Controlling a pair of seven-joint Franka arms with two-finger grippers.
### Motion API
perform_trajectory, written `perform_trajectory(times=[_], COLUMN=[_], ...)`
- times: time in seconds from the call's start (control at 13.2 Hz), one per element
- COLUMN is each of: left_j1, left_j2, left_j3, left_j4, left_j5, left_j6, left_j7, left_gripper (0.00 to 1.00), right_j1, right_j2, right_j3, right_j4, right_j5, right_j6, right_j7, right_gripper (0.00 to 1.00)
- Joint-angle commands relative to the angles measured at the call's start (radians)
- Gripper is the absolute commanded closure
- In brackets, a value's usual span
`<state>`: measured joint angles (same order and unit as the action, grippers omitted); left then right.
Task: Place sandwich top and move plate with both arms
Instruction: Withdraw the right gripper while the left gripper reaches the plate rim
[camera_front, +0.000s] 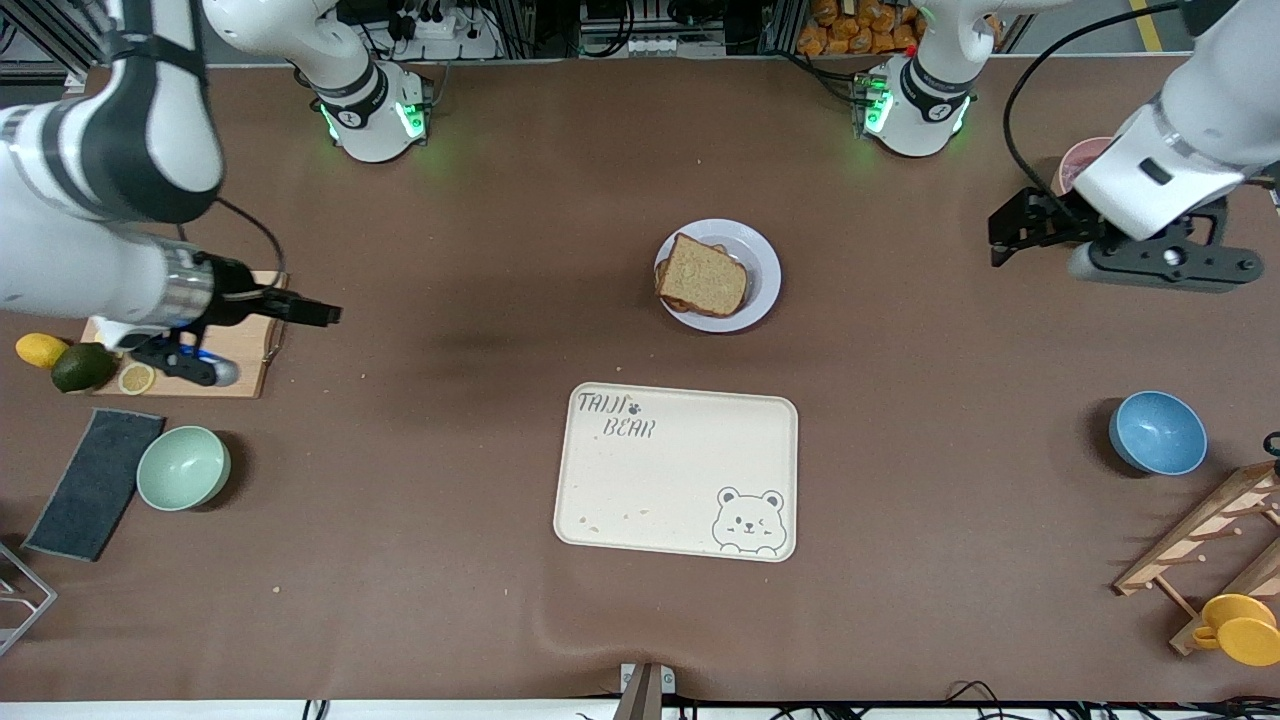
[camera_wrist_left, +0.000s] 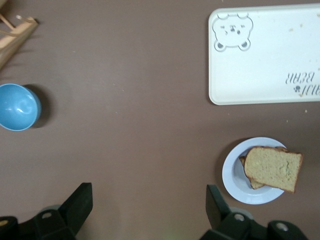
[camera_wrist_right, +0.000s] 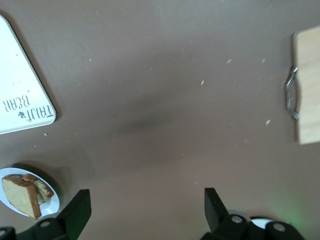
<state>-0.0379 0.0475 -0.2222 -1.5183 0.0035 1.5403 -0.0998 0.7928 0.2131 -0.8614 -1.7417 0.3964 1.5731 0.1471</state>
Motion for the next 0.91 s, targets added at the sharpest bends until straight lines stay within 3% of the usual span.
perform_trajectory(times=[0.0,0.08,0.23,0.45,0.53,0.83], left_j1=[-0.011,-0.008,0.003,0.009,0.012,-0.005], left_j2=[-0.003,-0.001,0.003,0.002,0.000,-0.011], left_j3=[0.000,0.000,0.000,0.001,0.001,-0.008], left_j4=[0.003,-0.006,-0.055,-0.210,-0.259,-0.503], left_j5=[-0.017,-0.017,-0.025,-0.245,-0.282,-0.442], left_j6=[-0.014,-0.015,-0.043,-0.037,-0.019,0.186], left_j7=[-0.003,-0.006,-0.032,-0.031,-0.025,0.018], left_gripper=[0.00,0.00,0.00,0.00,0.00,0.00], right_j1=[-0.240,-0.317,-0.511,-0.732,-0.760,-0.776], right_j2=[0.009,0.008,0.006,-0.053,-0.093,-0.236], right_j3=[0.161,0.229,0.423,0.687,0.737,0.751], right_j4=[0.063,0.068,0.114,0.131,0.117,-0.108], right_j5=[-0.066,-0.111,-0.169,-0.276,-0.315,-0.321], right_j6=[-0.012,0.005,0.022,0.022,0.018,0.143], right_j7=[-0.159,-0.194,-0.280,-0.301,-0.290,-0.262], right_gripper=[0.00,0.00,0.00,0.00,0.00,0.00])
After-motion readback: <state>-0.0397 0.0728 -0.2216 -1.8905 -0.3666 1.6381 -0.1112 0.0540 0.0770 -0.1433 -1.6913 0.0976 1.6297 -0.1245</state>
